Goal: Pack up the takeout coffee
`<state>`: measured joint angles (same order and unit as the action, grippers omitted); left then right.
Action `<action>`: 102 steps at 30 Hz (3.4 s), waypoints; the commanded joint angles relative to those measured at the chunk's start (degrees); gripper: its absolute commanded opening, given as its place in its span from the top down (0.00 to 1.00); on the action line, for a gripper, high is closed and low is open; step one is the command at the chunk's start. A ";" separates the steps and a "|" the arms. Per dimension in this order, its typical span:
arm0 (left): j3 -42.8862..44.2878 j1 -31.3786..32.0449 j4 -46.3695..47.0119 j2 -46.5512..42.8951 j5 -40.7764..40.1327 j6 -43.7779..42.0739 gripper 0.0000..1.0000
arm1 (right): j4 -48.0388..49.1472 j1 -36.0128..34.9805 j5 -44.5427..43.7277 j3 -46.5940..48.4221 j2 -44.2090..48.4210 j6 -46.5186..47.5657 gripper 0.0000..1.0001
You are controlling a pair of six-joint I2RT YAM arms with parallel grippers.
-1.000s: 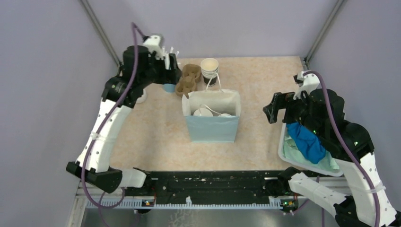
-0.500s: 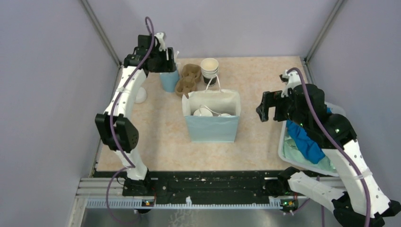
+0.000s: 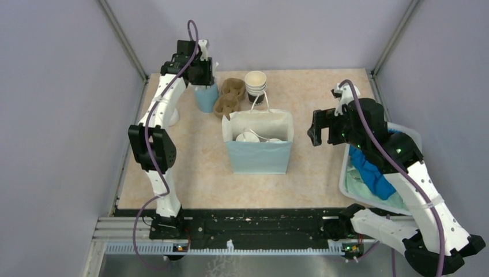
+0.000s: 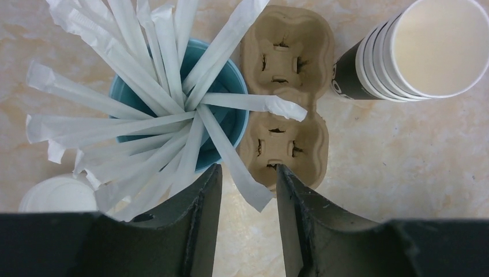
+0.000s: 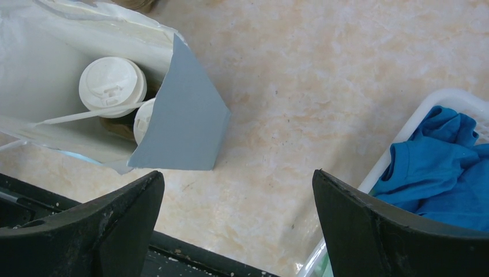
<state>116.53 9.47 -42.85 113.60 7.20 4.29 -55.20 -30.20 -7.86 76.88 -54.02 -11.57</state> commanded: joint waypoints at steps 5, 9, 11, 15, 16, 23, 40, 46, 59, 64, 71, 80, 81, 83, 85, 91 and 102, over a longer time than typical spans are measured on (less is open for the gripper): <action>0.69 0.28 2.30 1.18 -1.68 -0.73 0.49 | 3.81 0.36 0.48 -0.78 -0.74 0.68 0.01; -0.60 0.37 2.55 1.30 -2.83 -2.05 0.51 | 4.22 0.36 0.70 -0.90 -0.72 0.41 0.01; -0.33 0.53 2.34 1.82 -3.54 -2.71 0.57 | 4.23 0.37 0.75 -0.77 -0.71 0.26 0.01; 0.14 0.93 2.43 2.04 -3.90 -3.05 0.59 | 3.88 0.33 0.58 -0.43 -0.58 0.17 0.01; 0.30 1.02 2.49 2.18 -4.02 -3.13 0.60 | 3.87 0.34 0.49 -0.50 -0.42 0.08 0.01; 0.87 2.17 1.48 2.89 -4.63 -3.33 0.56 | 3.53 0.31 0.65 -0.67 0.43 -0.94 0.01; -0.73 3.53 1.24 2.73 -10.20 -5.88 0.60 | 3.25 0.34 0.54 -1.21 1.86 -2.22 0.01; 0.18 3.53 0.97 2.95 -10.37 -6.28 0.75 | 3.42 0.33 0.61 -0.99 1.76 -2.31 0.01; 2.75 3.80 -0.24 -3.25 -10.30 -4.41 1.00 | 3.46 0.31 0.57 1.01 1.64 -2.36 0.01; 4.14 3.80 -3.58 -8.79 -9.49 -2.10 1.00 | 2.65 0.39 0.62 2.45 2.17 -2.67 0.01; 3.64 3.80 -9.26 -21.37 -7.94 -0.36 1.00 | 1.23 0.33 1.65 3.69 3.21 -3.06 0.01; -0.20 3.80 -14.56 -41.64 10.18 2.72 1.00 | -1.84 0.31 3.81 3.83 5.77 -5.90 0.01; -1.72 3.80 -14.38 -44.15 12.21 2.61 1.00 | -2.17 0.31 4.01 3.74 5.97 -6.22 0.01; -5.09 4.29 -13.31 -48.48 17.87 2.11 1.00 | -2.85 0.33 4.29 3.52 6.47 -6.96 0.01; -8.91 5.38 -12.26 -51.79 24.38 2.01 1.00 | -3.45 0.36 4.48 3.03 6.87 -7.20 0.01; -15.00 9.33 -12.56 -56.05 29.11 0.97 1.00 | -5.56 0.32 3.91 3.07 7.44 -8.20 0.01; -15.67 17.92 -12.64 -45.98 25.52 -3.66 1.00 | -6.66 0.36 2.88 1.93 9.54 -9.90 0.01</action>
<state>100.33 25.50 -56.62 64.62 32.95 3.18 -62.06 -30.20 -4.47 78.81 -45.45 -20.12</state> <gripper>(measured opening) 0.008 0.985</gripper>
